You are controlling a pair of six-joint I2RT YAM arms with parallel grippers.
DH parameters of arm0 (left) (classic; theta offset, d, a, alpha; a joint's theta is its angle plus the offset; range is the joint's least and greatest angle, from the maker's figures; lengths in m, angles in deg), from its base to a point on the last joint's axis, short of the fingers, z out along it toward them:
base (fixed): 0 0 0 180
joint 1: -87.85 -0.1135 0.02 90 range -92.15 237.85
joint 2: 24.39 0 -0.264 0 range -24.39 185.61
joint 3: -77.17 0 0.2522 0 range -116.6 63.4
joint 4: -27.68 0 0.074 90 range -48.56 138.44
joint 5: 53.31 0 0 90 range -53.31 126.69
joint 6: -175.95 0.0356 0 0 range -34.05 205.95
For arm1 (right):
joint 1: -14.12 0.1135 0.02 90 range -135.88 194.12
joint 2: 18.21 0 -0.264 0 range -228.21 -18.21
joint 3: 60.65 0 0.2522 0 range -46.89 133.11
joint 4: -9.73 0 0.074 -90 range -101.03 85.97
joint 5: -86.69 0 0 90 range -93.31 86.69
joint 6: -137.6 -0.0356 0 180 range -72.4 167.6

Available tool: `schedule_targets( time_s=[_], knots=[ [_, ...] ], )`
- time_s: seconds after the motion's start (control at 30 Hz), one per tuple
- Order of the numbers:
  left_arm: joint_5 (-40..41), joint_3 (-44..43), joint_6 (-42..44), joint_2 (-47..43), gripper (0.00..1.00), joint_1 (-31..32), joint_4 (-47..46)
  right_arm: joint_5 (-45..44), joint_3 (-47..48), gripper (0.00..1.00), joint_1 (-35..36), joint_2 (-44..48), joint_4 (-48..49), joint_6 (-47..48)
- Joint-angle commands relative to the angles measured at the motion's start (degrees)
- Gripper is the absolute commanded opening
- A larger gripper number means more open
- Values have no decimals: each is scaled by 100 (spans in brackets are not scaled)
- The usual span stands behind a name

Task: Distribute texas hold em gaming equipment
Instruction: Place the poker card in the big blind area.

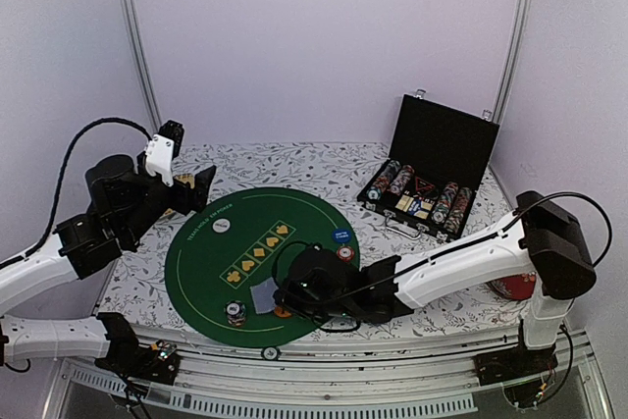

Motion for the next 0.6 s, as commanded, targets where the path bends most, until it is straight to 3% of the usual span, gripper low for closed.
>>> schedule_targets(
  time_s=[0.0,0.57],
  knots=[
    [-153,35,-35,50,94,-74,-66,-173,220,2,279,-333,-521,-380],
    [-336,40,-71,-7,94,-73,-35,-258,407,3,412,-772,-440,-713]
  ],
)
